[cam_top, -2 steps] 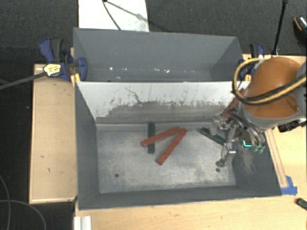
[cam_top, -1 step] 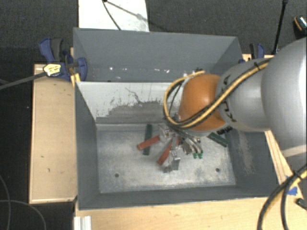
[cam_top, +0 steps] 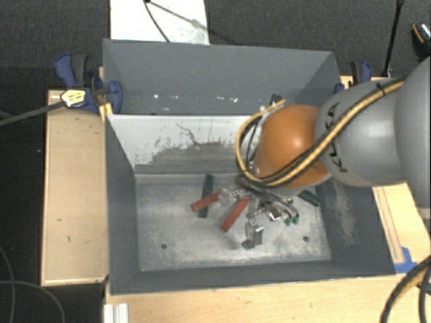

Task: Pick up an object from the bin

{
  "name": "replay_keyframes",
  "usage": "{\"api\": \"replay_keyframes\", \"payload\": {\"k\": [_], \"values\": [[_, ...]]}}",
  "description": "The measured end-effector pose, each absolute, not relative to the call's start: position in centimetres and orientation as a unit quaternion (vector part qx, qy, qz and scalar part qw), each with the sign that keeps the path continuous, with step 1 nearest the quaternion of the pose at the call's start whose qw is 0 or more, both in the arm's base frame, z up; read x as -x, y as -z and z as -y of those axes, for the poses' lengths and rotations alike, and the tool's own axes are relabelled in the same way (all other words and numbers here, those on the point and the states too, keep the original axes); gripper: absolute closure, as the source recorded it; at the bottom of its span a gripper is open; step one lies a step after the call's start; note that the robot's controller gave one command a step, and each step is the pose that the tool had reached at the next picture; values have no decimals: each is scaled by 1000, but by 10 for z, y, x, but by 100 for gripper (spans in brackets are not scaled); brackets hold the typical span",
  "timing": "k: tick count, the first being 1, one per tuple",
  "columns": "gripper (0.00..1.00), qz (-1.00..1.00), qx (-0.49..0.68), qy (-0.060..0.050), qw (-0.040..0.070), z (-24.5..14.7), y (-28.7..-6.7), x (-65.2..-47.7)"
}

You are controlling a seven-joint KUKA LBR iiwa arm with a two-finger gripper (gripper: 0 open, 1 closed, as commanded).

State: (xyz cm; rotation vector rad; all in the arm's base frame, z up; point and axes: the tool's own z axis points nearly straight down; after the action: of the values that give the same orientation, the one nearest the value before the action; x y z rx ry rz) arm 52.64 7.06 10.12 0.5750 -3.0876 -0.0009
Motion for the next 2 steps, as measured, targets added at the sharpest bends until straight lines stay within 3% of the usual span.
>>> {"api": "replay_keyframes", "payload": {"k": [1,2], "values": [[0,952,-307,0,-3,-77,-101,-539],[0,951,-309,0,1,-53,-69,-533]]}}
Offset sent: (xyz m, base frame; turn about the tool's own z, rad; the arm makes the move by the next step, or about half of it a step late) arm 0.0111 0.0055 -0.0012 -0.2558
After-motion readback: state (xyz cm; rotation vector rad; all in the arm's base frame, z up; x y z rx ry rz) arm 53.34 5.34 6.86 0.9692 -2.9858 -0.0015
